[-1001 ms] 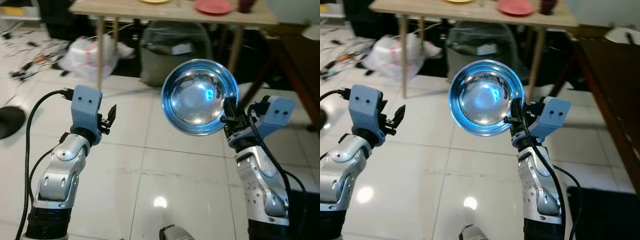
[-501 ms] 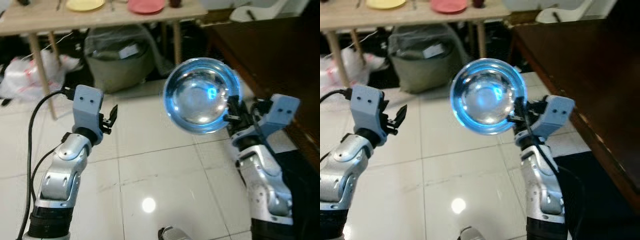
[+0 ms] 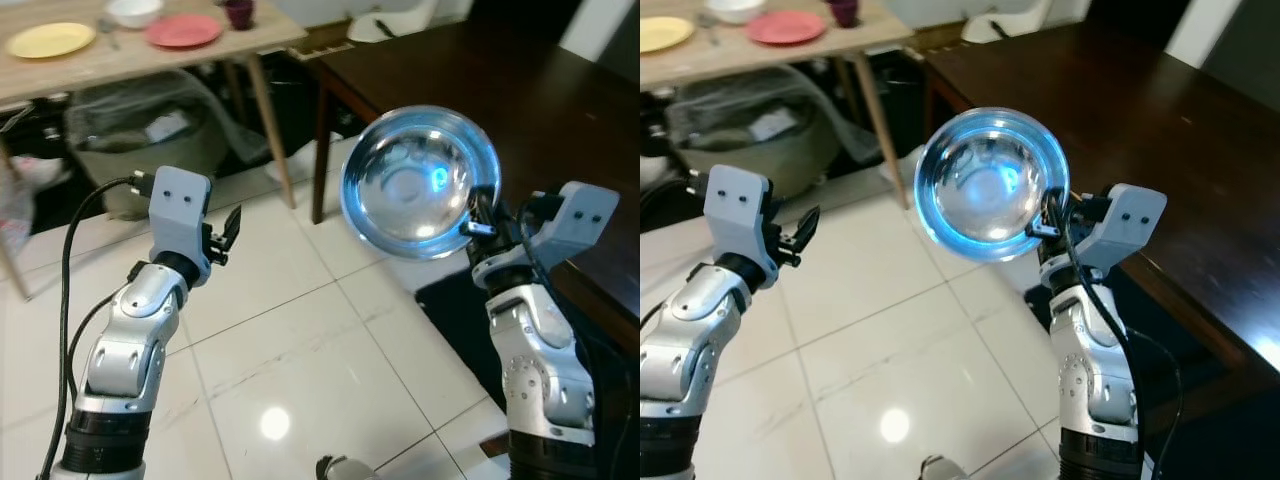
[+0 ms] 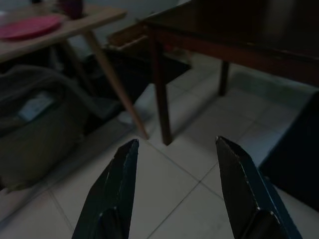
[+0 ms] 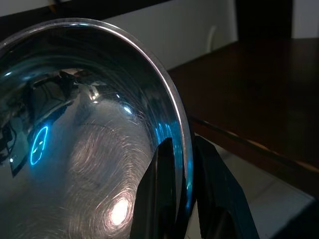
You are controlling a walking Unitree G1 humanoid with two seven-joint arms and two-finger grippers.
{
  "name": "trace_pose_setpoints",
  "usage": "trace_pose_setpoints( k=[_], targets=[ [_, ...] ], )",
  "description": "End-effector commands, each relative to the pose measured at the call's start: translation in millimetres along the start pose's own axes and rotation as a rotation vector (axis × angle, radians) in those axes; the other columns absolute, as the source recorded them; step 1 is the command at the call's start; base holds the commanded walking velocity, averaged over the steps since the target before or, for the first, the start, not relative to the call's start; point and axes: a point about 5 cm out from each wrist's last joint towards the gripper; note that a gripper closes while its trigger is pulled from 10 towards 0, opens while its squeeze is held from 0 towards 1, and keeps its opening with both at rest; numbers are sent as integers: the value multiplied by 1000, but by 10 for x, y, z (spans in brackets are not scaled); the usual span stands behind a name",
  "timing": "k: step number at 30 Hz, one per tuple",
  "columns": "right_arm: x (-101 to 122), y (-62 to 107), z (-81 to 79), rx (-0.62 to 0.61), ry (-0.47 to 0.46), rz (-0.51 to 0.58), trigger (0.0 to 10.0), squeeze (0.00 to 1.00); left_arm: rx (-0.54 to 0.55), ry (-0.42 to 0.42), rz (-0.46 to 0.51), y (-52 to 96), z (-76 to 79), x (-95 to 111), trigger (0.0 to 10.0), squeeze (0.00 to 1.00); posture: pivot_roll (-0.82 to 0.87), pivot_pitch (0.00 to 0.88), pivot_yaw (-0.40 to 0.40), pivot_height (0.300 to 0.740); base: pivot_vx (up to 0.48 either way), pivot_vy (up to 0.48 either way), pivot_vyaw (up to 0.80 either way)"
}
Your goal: Setting the table
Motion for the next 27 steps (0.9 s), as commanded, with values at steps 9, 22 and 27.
trace_pose_setpoints(
  k=[9, 22, 27],
  targets=[
    [17, 7, 25, -9, -2, 10, 10000, 0, -11, -16, -16, -3, 1, -27, 10000, 0, -93, 41, 67, 740, 0, 0, -800],
    [34, 7, 55, -20, 3, 14, 10000, 0, -43, -3, -28, -3, 40, -54, 10000, 0, -99, 42, 69, 740, 0, 0, -800],
    [40, 5, 67, -24, 4, 16, 10000, 0, -36, 0, -22, -16, 26, -50, 10000, 0, -103, 44, 70, 740, 0, 0, -800]
  ],
)
Point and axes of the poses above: a point about 5 cm out from each wrist's last joint towards the gripper, its own y axis pointing back from the gripper into the wrist, its own x axis along the axis of the wrist's last joint, z = x × y, and after that the axes turned 13 degrees about y, right-handed
